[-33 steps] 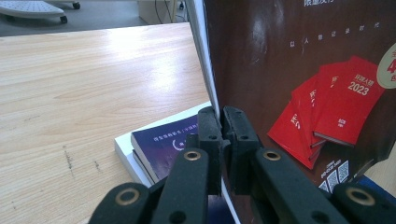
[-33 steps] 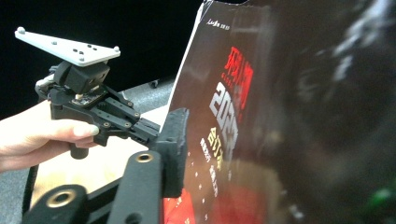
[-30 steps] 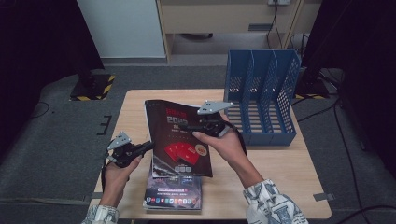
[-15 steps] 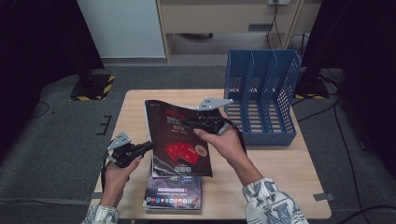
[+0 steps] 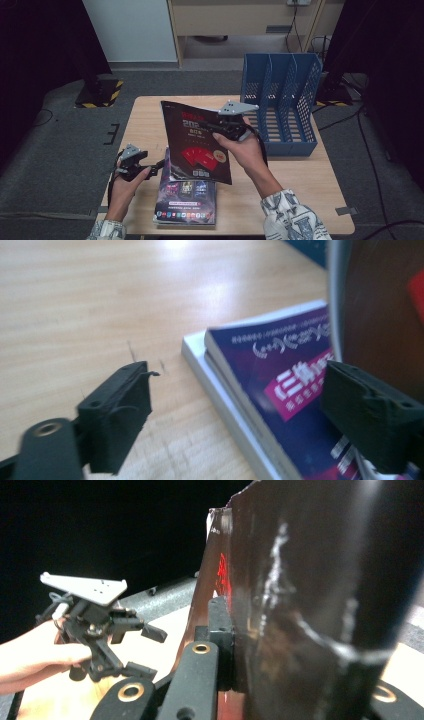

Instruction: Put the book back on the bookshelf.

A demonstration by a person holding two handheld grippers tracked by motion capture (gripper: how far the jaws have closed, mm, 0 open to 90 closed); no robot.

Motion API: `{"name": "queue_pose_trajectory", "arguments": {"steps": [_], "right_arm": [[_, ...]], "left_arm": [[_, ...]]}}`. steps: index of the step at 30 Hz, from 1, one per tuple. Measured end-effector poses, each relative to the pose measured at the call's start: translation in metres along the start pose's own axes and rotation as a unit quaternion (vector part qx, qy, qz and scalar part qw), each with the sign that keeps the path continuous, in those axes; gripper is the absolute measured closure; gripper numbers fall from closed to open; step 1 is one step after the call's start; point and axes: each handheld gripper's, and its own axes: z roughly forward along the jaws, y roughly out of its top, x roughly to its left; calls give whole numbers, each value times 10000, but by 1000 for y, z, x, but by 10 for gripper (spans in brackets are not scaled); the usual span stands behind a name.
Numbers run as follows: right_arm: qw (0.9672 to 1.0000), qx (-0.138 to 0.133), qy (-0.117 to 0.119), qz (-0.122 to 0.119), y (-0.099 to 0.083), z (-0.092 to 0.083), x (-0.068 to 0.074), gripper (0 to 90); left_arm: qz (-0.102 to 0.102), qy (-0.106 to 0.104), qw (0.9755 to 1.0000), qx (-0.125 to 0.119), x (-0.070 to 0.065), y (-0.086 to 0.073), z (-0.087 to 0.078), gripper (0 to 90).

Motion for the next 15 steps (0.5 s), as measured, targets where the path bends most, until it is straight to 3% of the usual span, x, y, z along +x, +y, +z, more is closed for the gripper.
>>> {"name": "queue_pose_trajectory", "arguments": {"steps": [4,8,15], "right_arm": [[9999,-89,-106,-59,4,-4,-1,869],[9996,-190,-204,-97,7,-8,-2,869],[9989,-335,-313,-106,14,-13,-3,869]], "left_arm": [[53,238,9993,277,3,-4,4,64],[-33,448,9985,309,9,-8,2,63],[-43,834,9949,563,21,-16,1,65]]}}
